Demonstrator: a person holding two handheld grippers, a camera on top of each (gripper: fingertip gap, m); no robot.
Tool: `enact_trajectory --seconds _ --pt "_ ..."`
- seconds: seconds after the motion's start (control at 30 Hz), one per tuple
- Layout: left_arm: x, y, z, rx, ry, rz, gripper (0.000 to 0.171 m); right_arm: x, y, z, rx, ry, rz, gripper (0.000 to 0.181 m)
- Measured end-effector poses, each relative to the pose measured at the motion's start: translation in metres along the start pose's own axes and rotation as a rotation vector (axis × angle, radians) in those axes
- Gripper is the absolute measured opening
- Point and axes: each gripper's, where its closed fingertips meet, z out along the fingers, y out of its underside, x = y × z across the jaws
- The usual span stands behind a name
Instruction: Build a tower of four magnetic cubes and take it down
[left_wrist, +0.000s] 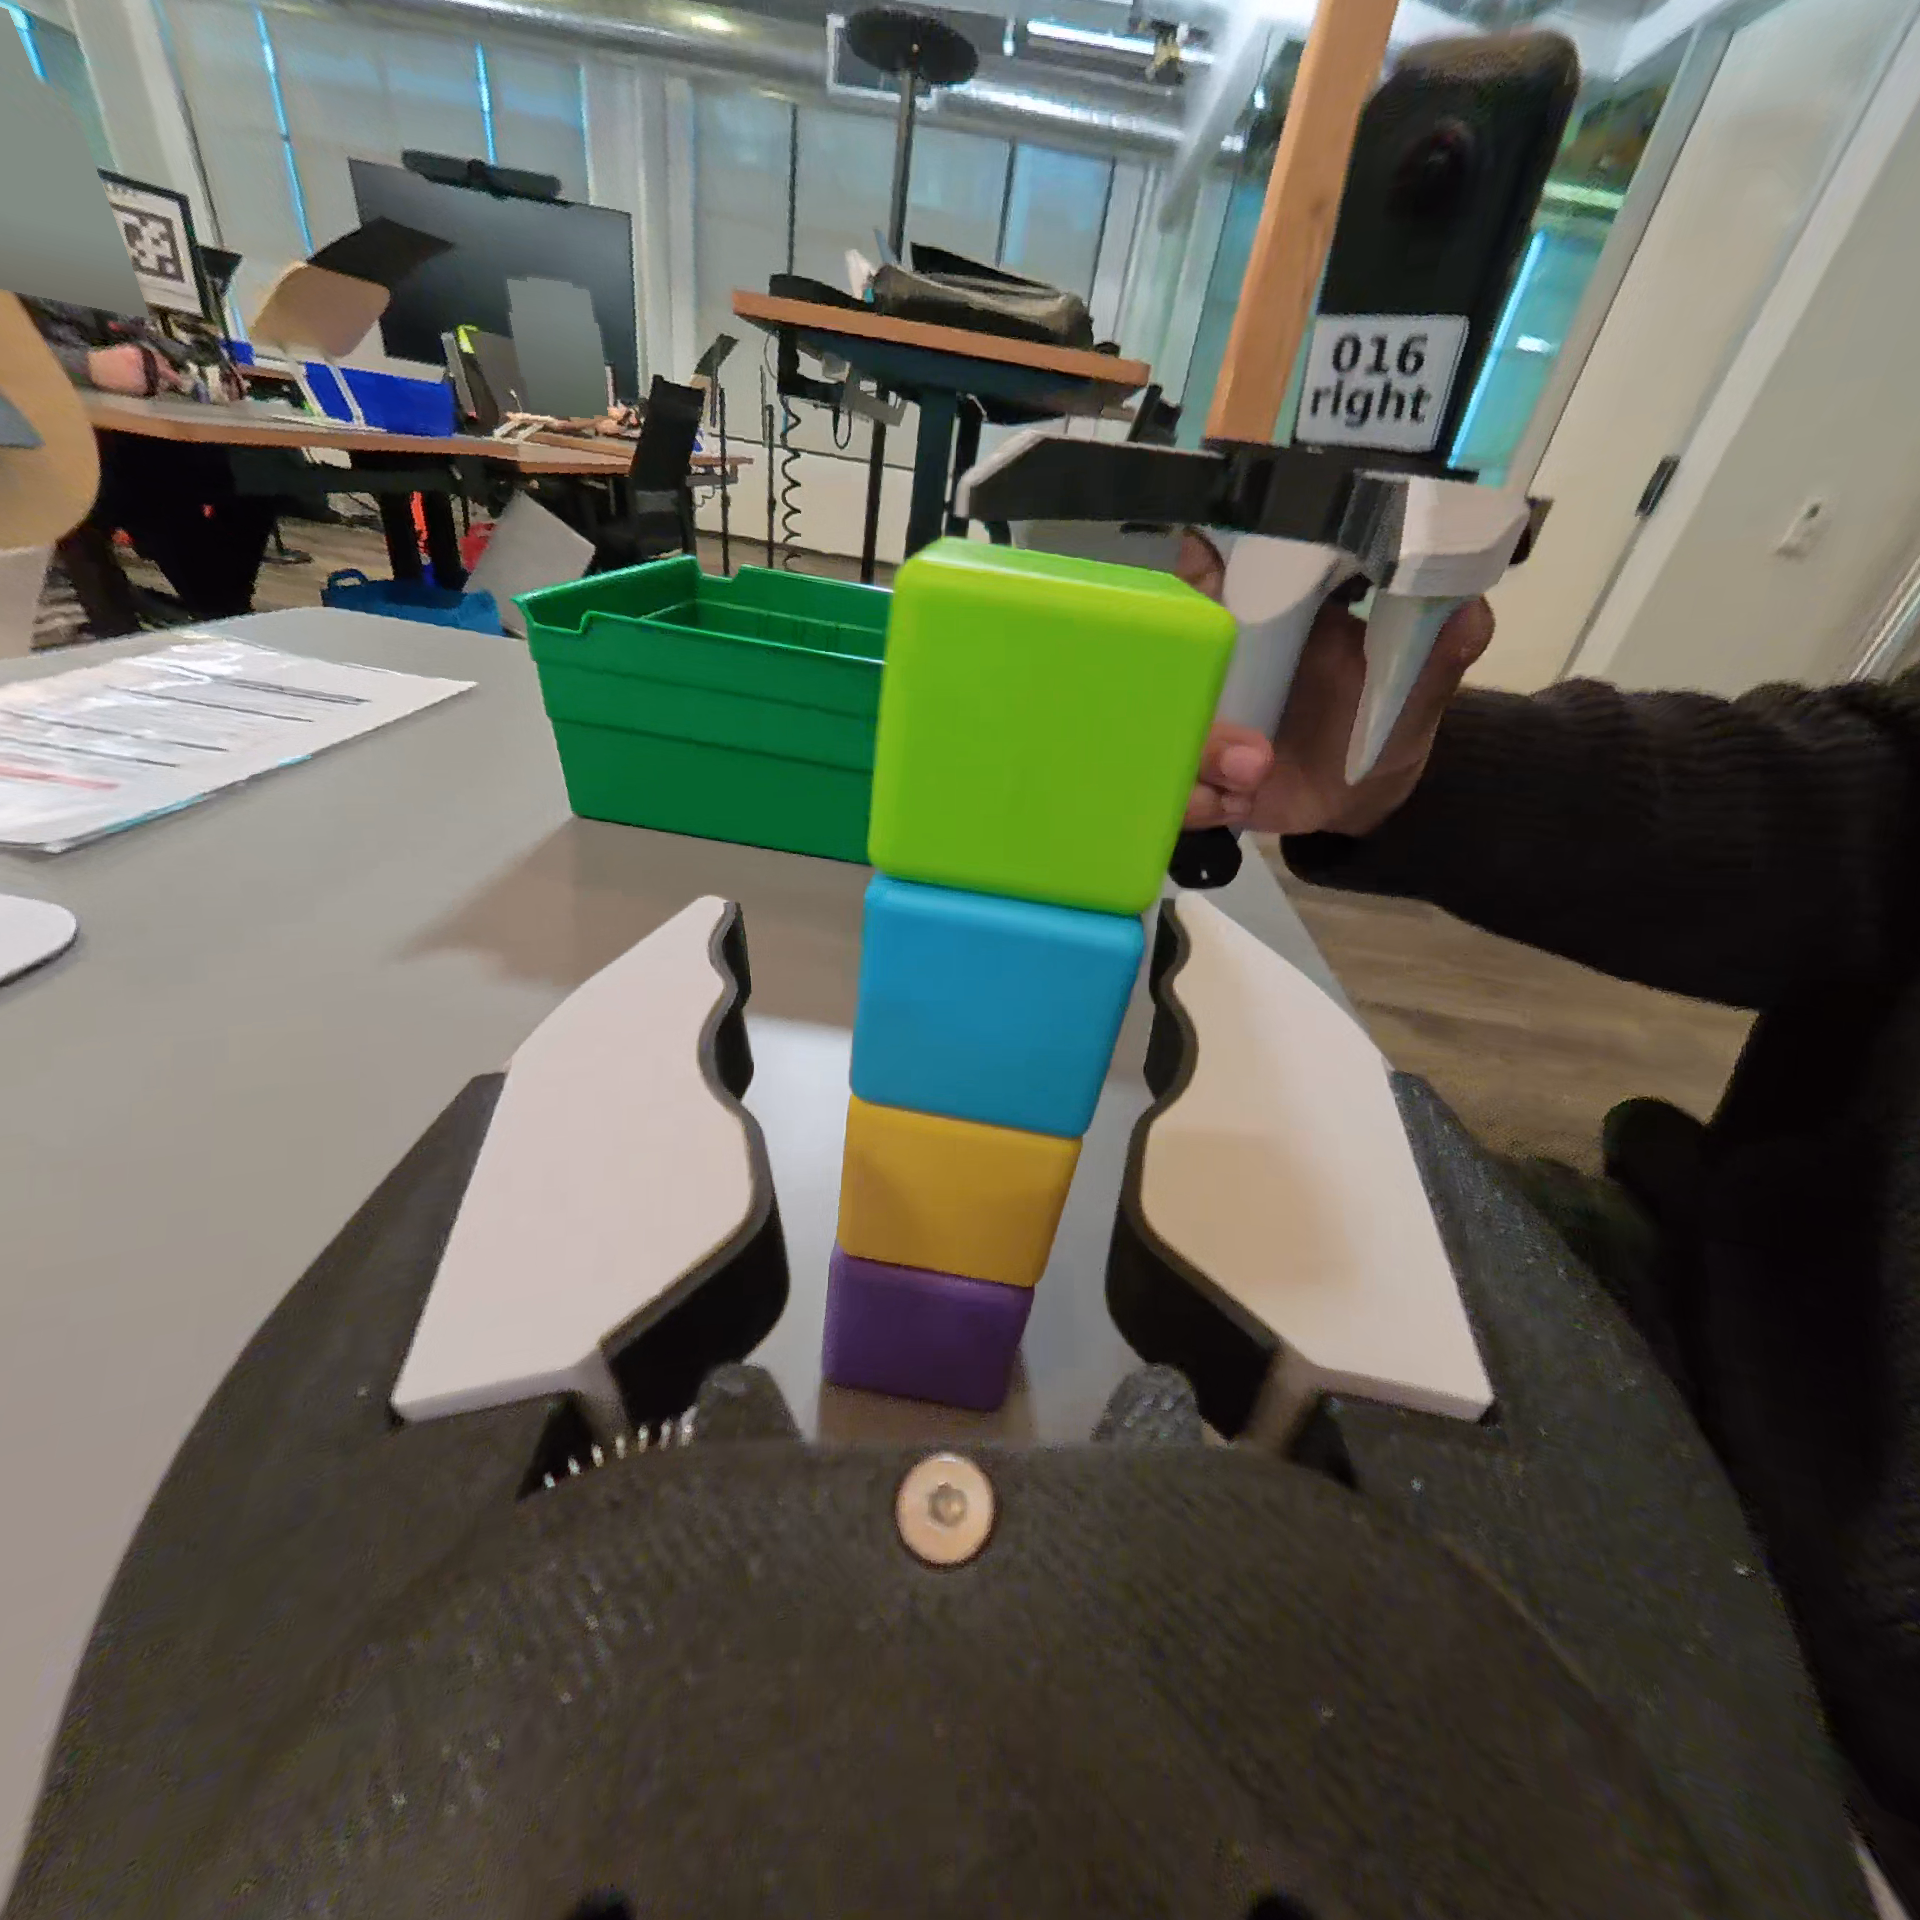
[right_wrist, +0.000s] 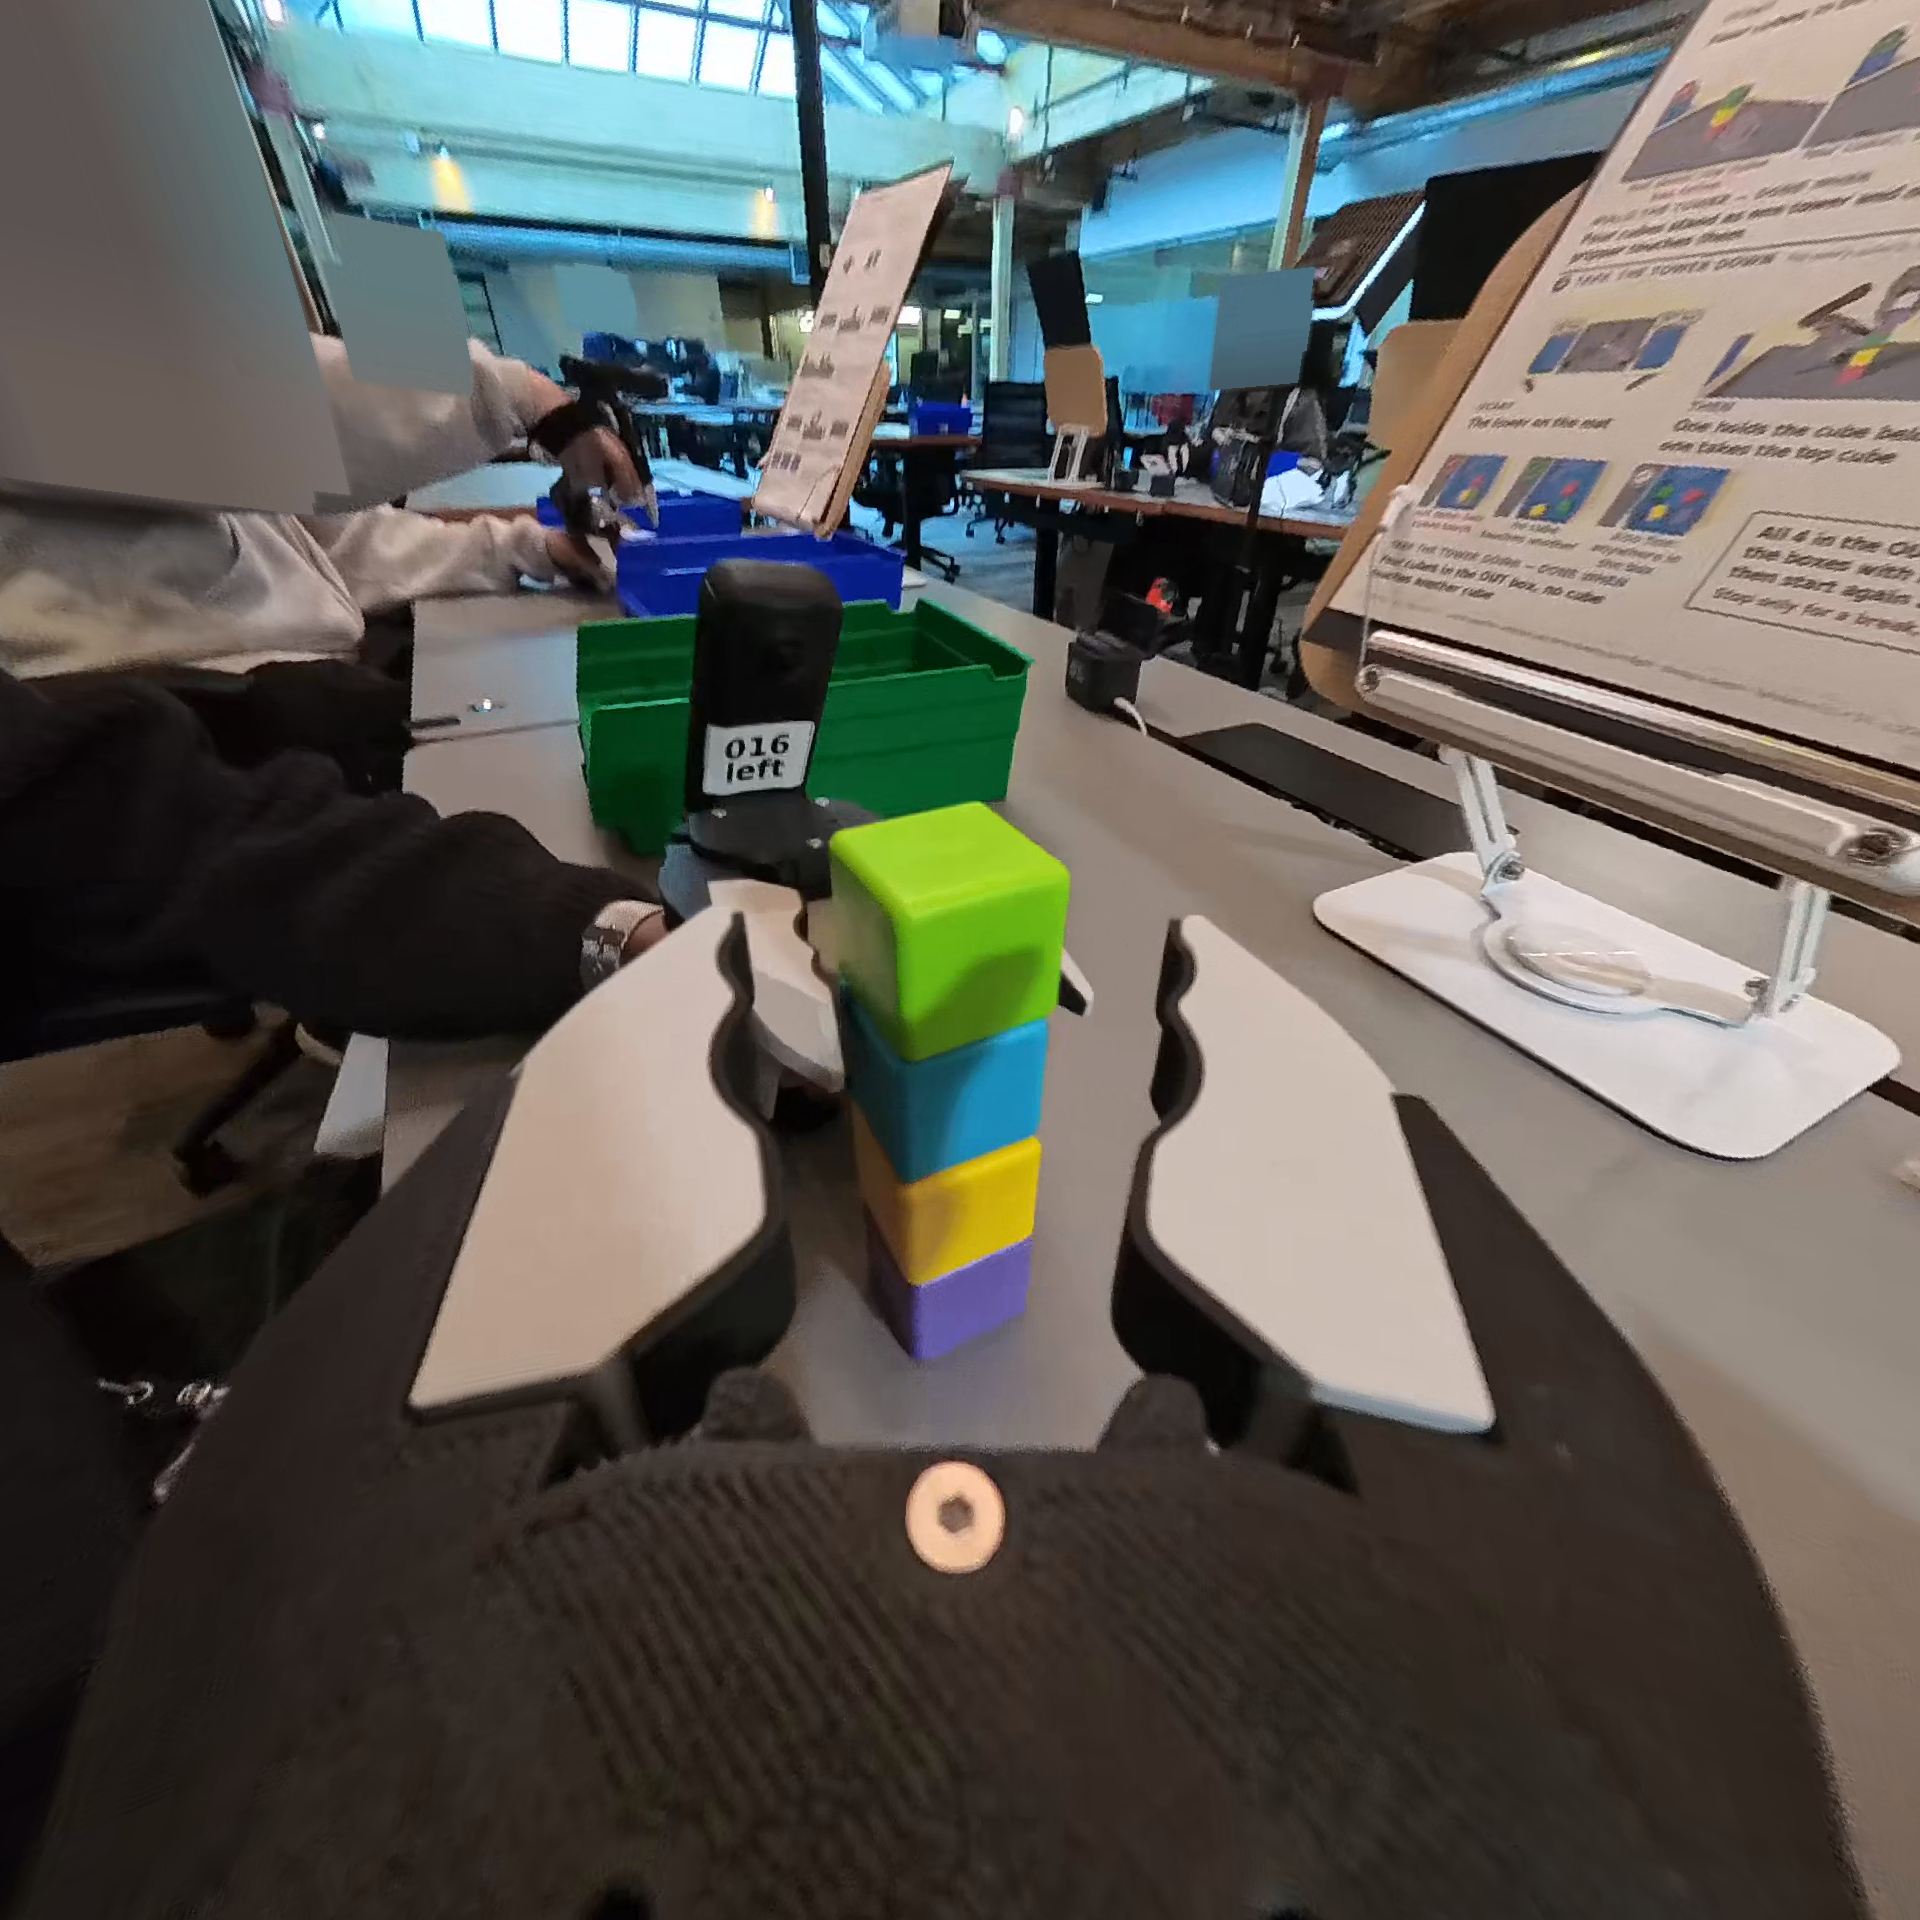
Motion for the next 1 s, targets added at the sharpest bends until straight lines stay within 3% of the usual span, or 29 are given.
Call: enact_trajectory --seconds 0.23,0.43,0.77,1.0 --pt "0.006 0.002 -0.003 -0.024 -0.012 0.093 0.055 -0.007 0.005 0.017 -0.002 -0.107 0.051 0.08" --pt "0.004 0.003 -0.003 -0.033 -0.027 0.098 0.054 -0.005 0.017 0.032 -0.033 -0.14 -0.001 0.076" --pt "0.005 0.003 -0.001 -0.035 -0.005 0.077 0.05 -0.004 0.019 0.037 0.012 -0.245 0.075 0.057" --pt "0.008 0.005 0.0 -0.045 0.006 0.099 0.051 -0.004 0.024 0.037 0.011 -0.242 0.004 0.049"
